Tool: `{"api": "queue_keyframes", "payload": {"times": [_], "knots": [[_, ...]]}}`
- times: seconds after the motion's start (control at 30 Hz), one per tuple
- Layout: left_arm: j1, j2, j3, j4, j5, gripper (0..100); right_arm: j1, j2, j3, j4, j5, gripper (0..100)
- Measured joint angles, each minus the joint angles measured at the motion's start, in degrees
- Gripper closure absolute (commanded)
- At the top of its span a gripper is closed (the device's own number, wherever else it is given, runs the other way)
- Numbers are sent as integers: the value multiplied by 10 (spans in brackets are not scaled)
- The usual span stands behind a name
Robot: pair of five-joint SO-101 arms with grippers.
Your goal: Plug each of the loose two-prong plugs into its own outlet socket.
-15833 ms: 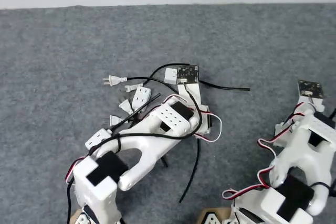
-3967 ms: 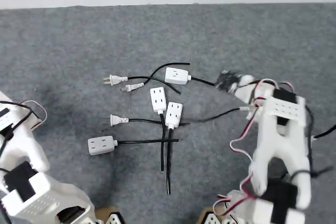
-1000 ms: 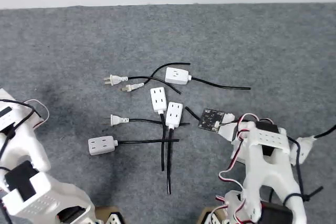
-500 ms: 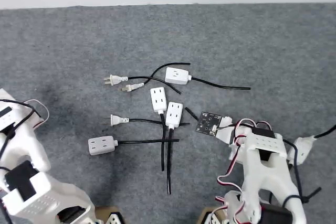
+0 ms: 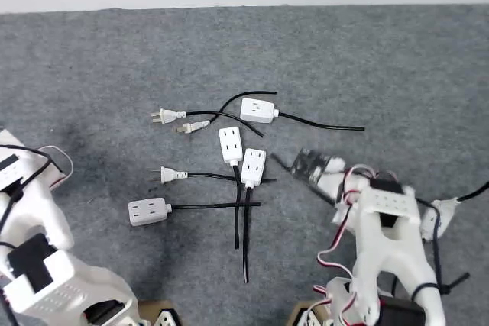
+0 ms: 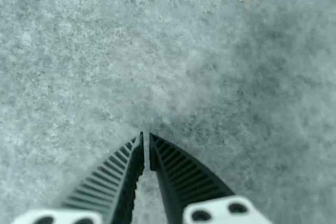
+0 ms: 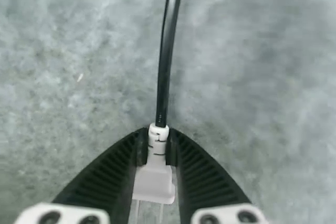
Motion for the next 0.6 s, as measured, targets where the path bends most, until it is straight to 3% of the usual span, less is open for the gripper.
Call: {"api": "queue_keyframes", "payload": {"times": [0.2,0.37,0.6], "knots": [[81,0,-26,68,-93,987,-18,-55,-152,156,-163,990],[214,0,-60,141,-158,987,-66,-156,-243,253,-316,990],[397,0,-96,167,-270,987,-240,-280,-278,326,-471,990]]}}
